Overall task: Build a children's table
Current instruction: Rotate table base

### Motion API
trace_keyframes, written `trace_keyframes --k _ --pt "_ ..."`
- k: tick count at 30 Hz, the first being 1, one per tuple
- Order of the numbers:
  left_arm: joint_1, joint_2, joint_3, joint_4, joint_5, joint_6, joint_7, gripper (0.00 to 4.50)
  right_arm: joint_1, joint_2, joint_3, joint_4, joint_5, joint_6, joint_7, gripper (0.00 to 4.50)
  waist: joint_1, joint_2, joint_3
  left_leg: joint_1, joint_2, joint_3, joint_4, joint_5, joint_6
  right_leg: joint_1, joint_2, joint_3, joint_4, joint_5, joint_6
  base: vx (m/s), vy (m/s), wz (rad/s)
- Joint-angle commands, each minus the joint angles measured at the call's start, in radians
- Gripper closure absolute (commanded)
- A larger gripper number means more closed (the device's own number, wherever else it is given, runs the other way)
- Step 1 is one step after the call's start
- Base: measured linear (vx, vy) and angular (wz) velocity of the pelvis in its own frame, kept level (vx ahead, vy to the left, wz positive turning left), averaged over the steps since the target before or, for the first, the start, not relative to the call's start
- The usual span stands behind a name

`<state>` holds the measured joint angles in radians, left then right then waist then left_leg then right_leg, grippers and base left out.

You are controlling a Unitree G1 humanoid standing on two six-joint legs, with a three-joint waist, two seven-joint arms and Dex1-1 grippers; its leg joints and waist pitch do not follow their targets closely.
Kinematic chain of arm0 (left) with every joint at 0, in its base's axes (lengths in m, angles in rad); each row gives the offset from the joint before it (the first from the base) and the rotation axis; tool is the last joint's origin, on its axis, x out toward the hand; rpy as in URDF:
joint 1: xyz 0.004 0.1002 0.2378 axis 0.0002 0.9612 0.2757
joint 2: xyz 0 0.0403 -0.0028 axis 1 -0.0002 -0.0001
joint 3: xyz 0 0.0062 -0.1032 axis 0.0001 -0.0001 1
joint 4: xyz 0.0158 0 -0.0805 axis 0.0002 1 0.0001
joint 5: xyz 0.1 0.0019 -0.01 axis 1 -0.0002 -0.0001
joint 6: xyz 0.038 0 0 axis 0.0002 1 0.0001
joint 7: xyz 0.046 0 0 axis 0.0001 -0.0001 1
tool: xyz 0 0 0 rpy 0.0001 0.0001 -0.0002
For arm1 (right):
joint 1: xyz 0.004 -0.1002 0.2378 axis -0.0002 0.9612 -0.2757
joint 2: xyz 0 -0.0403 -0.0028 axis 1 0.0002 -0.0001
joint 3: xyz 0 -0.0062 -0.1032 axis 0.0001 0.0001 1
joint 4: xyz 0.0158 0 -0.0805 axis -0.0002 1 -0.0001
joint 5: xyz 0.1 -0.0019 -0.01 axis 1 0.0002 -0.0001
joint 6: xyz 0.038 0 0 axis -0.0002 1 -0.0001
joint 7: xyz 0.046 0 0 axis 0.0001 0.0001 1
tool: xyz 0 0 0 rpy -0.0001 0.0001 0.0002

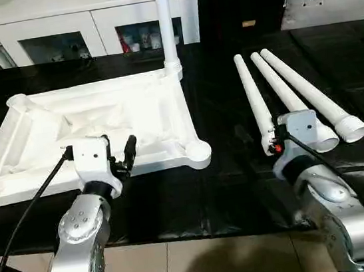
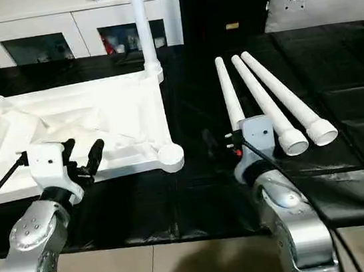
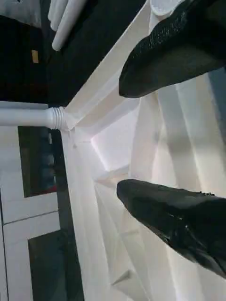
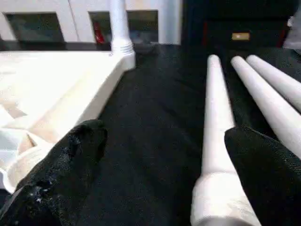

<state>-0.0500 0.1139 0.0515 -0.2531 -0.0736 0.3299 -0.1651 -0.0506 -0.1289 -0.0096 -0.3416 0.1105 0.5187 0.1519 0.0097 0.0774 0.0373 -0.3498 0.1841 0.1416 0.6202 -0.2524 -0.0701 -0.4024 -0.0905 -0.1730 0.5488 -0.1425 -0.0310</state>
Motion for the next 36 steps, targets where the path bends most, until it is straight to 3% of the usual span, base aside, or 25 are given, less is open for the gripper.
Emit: trace_keyframes --k 1,3,4,5,7,8,9,11,12,13,14,15,16,17,18,19,20,21,25,27,29,30,32,34,36 --pt "-0.005 0.019 -0.004 -0.013 0.004 0.008 -0.005 1.04 0.012 0.009 0.012 -0.024 -0.002 -0.007 -0.006 0.00 -0.004 0.005 -0.052 -0.007 0.051 -0.019 -0.085 -0.099 0.063 0.061 -0.037 0.046 -0.074 -0.334 -0.012 0.000 0.000 0.00" --pt "-0.007 0.021 -0.009 -0.012 0.006 0.014 -0.007 0.91 0.022 0.040 -0.012 -0.025 0.014 -0.026 -0.027 0.00 -0.017 0.024 -0.054 0.019 0.143 -0.074 -0.131 -0.130 0.096 0.054 -0.007 0.025 -0.038 -0.252 0.001 0.015 -0.025 0.00" --pt "-0.008 0.019 -0.008 -0.011 0.004 0.016 -0.007 0.91 0.023 0.048 -0.019 -0.025 0.018 -0.034 -0.033 0.00 -0.019 0.037 -0.055 0.049 0.234 -0.121 -0.165 -0.064 0.155 0.016 -0.009 0.042 0.057 -0.200 -0.028 0.031 -0.050 0.00" --pt "-0.009 0.017 -0.006 -0.010 -0.001 0.022 -0.008 0.91 0.026 0.056 -0.030 -0.026 0.025 -0.053 -0.038 0.00 -0.023 0.024 -0.057 0.068 0.258 -0.135 -0.162 0.050 0.213 -0.025 -0.016 0.068 0.119 -0.193 -0.062 0.042 -0.091 -0.01" --pt "-0.012 0.019 -0.001 -0.009 0.000 0.044 -0.001 0.57 0.032 0.042 -0.029 -0.032 0.041 -0.059 -0.009 0.00 -0.016 -0.006 -0.057 0.057 0.193 -0.087 -0.120 0.048 0.324 -0.031 -0.030 0.117 0.117 -0.083 -0.191 0.021 -0.146 0.11" --pt "-0.015 0.022 0.003 -0.008 0.000 0.041 -0.001 0.53 0.033 0.041 -0.033 -0.039 0.070 -0.050 0.014 0.00 -0.008 -0.046 -0.070 -0.015 -0.034 0.004 0.026 -0.019 0.339 0.033 -0.023 0.150 0.002 0.039 -0.356 0.015 -0.206 0.09" --pt "-0.016 0.025 0.003 -0.006 0.002 0.033 -0.003 0.53 0.035 0.024 -0.022 -0.045 0.068 -0.037 0.031 0.00 0.022 -0.063 -0.079 -0.055 -0.103 0.022 0.177 -0.147 0.252 0.080 -0.078 0.169 -0.036 -0.076 -0.372 -0.013 -0.226 -0.08" --pt "-0.016 0.026 0.004 -0.004 -0.002 0.026 -0.007 0.21 0.042 0.034 -0.021 -0.049 0.103 -0.019 0.054 0.00 0.029 -0.067 -0.052 -0.080 -0.113 0.009 0.179 -0.068 0.144 0.074 -0.061 0.133 -0.033 -0.152 -0.098 -0.026 -0.217 -0.07" --pt "-0.016 0.026 0.003 -0.004 -0.002 0.025 -0.007 0.14 0.046 0.057 -0.036 -0.056 0.145 -0.014 0.061 0.00 0.042 -0.064 -0.040 -0.055 -0.123 -0.006 0.131 -0.052 0.126 0.066 -0.067 0.153 -0.059 -0.260 0.208 -0.049 -0.168 -0.02" --pt "-0.015 0.027 0.001 -0.004 -0.003 0.025 -0.007 0.12 0.048 0.078 -0.048 -0.061 0.177 -0.012 0.066 0.00 0.045 -0.039 -0.024 -0.055 -0.087 -0.036 0.074 -0.023 0.174 0.079 -0.109 0.165 -0.093 -0.417 0.354 -0.049 -0.168 -0.02" --pt "-0.014 0.029 -0.001 -0.006 -0.005 0.025 -0.007 0.12 0.051 0.096 -0.063 -0.065 0.175 -0.034 0.047 0.00 0.050 0.000 -0.035 -0.022 -0.018 -0.068 0.009 -0.050 0.209 0.080 -0.105 0.138 -0.124 -0.506 0.353 -0.067 -0.114 -0.06" --pt "-0.013 0.029 0.001 -0.008 -0.007 0.026 -0.006 0.03 0.046 0.110 -0.078 -0.059 0.159 -0.038 0.011 0.00 0.035 0.040 -0.052 -0.041 0.153 -0.197 -0.072 -0.141 0.279 0.102 -0.066 0.112 0.003 -0.451 0.262 -0.090 -0.108 -0.19" --pt "-0.013 0.029 0.001 -0.008 -0.007 0.026 -0.006 0.03 0.046 0.111 -0.079 -0.058 0.157 -0.038 0.008 0.00 0.035 0.040 -0.052 -0.041 0.153 -0.197 -0.072 -0.141 0.279 0.102 -0.066 0.112 0.003 -0.451 0.262 -0.090 -0.108 -0.19" --pt "-0.009 0.027 0.005 -0.015 -0.008 0.031 -0.004 0.03 0.035 0.078 -0.070 -0.045 0.071 -0.070 -0.039 0.00 0.034 0.033 -0.046 0.019 0.169 -0.162 -0.108 -0.295 0.262 0.014 -0.081 0.194 0.157 -0.140 0.052 -0.070 -0.124 -0.11" --pt "-0.008 0.028 0.006 -0.017 -0.007 0.032 -0.005 0.03 0.032 0.060 -0.061 -0.045 0.046 -0.074 -0.046 0.00 0.059 -0.001 -0.033 0.016 0.032 -0.072 -0.065 -0.404 0.147 0.010 -0.075 0.221 0.072 -0.209 0.040 -0.017 -0.132 0.17" --pt "-0.007 0.029 0.007 -0.018 -0.007 0.032 -0.006 0.03 0.030 0.052 -0.057 -0.046 0.036 -0.074 -0.048 0.00 0.041 -0.051 -0.014 -0.028 -0.020 -0.068 -0.011 -0.294 0.102 0.060 -0.127 0.245 -0.010 -0.462 0.135 -0.017 -0.132 0.17" --pt "-0.006 0.032 0.007 -0.019 -0.008 0.033 -0.009 0.03 0.026 0.035 -0.050 -0.049 0.017 -0.066 -0.053 0.00 0.073 -0.032 -0.024 -0.016 -0.040 -0.061 0.059 -0.140 0.079 0.045 -0.159 0.256 -0.053 -0.737 0.208 -0.082 -0.126 0.13" --pt "-0.001 0.037 0.006 -0.023 -0.014 0.033 -0.017 0.03 0.026 0.027 -0.051 -0.059 0.025 -0.029 -0.049 0.00 0.068 -0.046 -0.009 -0.044 -0.076 -0.047 0.084 0.005 0.098 0.038 -0.101 0.250 -0.079 -1.024 0.232 -0.111 -0.092 -0.07" --pt "0.012 0.039 0.016 -0.038 -0.040 0.043 -0.029 0.03 0.035 -0.016 -0.002 -0.070 -0.001 0.052 -0.019 0.00 0.063 -0.015 -0.018 0.005 -0.023 -0.058 -0.033 -0.110 0.090 0.030 -0.022 0.162 -0.072 -0.758 0.135 -0.078 -0.052 0.01" --pt "0.018 0.042 0.014 -0.046 -0.048 0.043 -0.038 0.03 0.031 -0.030 0.027 -0.047 -0.038 0.002 -0.015 0.00 0.035 0.008 -0.020 0.012 0.048 -0.088 -0.076 -0.283 0.092 0.058 -0.036 0.130 -0.063 -0.557 0.027 -0.051 0.035 0.01" --pt "0.024 0.046 0.012 -0.051 -0.048 0.039 -0.044 0.03 0.025 -0.027 0.038 -0.030 -0.066 -0.021 -0.046 0.00 0.026 0.012 -0.019 0.003 0.057 -0.083 -0.089 -0.356 0.093 0.075 -0.071 0.135 -0.047 -0.449 -0.041 -0.036 0.057 0.02" --pt "0.025 0.047 0.012 -0.052 -0.048 0.040 -0.044 0.03 0.024 -0.022 0.036 -0.028 -0.069 -0.023 -0.056 0.00 0.026 0.006 -0.011 -0.002 0.041 -0.072 -0.086 -0.373 0.095 0.076 -0.087 0.137 -0.053 -0.516 -0.052 -0.028 0.069 0.03" --pt "0.028 0.049 0.011 -0.054 -0.048 0.043 -0.043 0.03 0.021 -0.007 0.024 -0.023 -0.062 -0.028 -0.073 0.00 0.056 -0.032 -0.006 0.014 -0.004 -0.048 0.028 -0.152 0.118 0.063 -0.211 0.210 -0.138 -0.945 -0.017 -0.032 0.080 0.04" --pt "0.030 0.053 0.009 -0.056 -0.045 0.046 -0.043 0.03 0.024 0.008 0.012 -0.033 -0.017 -0.010 -0.051 0.00 0.071 -0.030 -0.016 -0.045 0.008 -0.084 0.075 -0.068 0.120 0.106 -0.272 0.255 -0.121 -0.904 -0.049 -0.015 0.133 -0.04" --pt "0.030 0.055 0.009 -0.059 -0.045 0.049 -0.043 0.03 0.034 0.028 -0.008 -0.055 0.036 0.020 -0.032 0.00 0.077 -0.024 -0.011 -0.030 -0.003 -0.098 0.050 -0.058 0.116 0.081 -0.211 0.216 -0.107 -0.780 -0.149 -0.007 0.191 -0.06"
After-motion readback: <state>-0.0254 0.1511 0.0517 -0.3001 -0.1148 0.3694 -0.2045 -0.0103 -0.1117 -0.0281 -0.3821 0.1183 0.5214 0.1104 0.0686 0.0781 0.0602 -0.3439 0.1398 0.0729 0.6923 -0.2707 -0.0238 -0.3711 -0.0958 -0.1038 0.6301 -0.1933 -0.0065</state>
